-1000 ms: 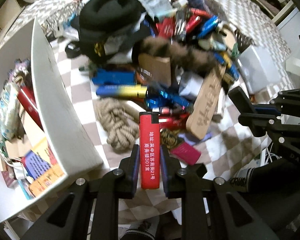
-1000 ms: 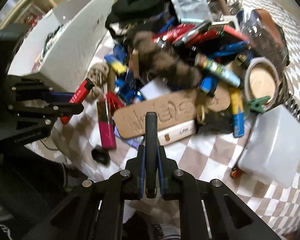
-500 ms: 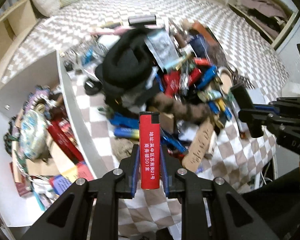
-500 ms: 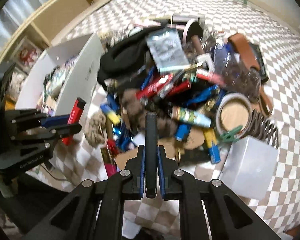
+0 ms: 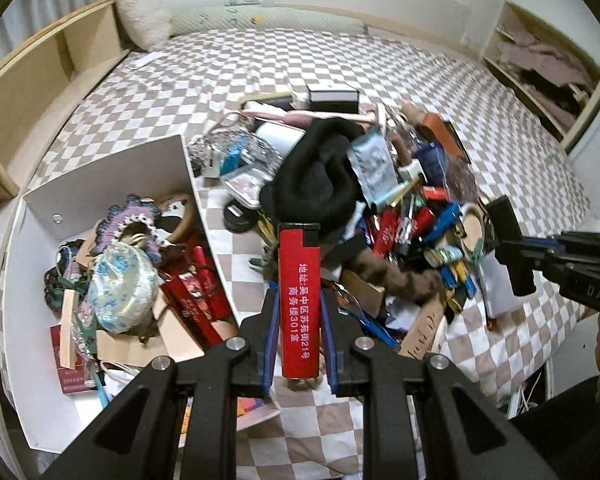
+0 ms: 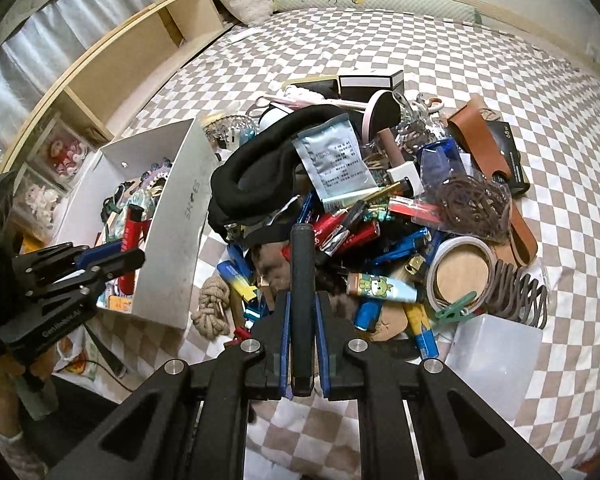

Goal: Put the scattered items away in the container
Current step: 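Carry the red lighter with the left tool over the white box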

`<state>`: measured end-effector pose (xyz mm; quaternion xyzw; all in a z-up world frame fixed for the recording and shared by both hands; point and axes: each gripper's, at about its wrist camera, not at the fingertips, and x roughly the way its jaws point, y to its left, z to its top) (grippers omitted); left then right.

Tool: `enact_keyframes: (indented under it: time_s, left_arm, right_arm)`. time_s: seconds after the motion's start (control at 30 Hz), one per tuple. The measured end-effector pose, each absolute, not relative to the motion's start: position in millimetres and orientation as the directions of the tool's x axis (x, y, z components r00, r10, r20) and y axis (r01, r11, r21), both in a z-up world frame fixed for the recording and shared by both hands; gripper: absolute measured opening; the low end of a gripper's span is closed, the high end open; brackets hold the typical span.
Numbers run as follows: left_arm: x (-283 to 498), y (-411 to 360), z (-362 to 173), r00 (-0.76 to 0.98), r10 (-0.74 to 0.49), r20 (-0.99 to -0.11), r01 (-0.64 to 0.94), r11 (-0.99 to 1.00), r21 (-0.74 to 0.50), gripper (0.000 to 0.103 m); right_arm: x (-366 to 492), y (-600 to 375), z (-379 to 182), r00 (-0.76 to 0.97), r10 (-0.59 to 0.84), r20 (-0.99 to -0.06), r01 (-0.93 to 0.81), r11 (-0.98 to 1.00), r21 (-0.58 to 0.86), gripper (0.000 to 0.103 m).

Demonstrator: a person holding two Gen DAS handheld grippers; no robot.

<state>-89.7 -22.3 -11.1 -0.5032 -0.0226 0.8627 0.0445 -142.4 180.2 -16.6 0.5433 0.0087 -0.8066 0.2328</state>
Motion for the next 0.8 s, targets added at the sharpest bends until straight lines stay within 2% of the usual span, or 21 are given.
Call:
enact_keyframes:
  time_s: [0.43, 0.8]
  left_arm:
    - [-90, -96, 1, -0.529, 0.037, -0.848, 0.113, -0.987, -0.114, 0.019]
    - [-80, -152, -10, -0.507, -0.066, -0.859, 0.242, -0.968, -0.068, 0.019]
  right_arm:
    - [-146, 167, -9, -0.308, -0.381, -0.872, 0.388, -0.887, 0.25, 0.012]
    - [-138, 142, 3, -0.312, -0.4, -0.862, 0.438, -0.865, 0.243, 0.012]
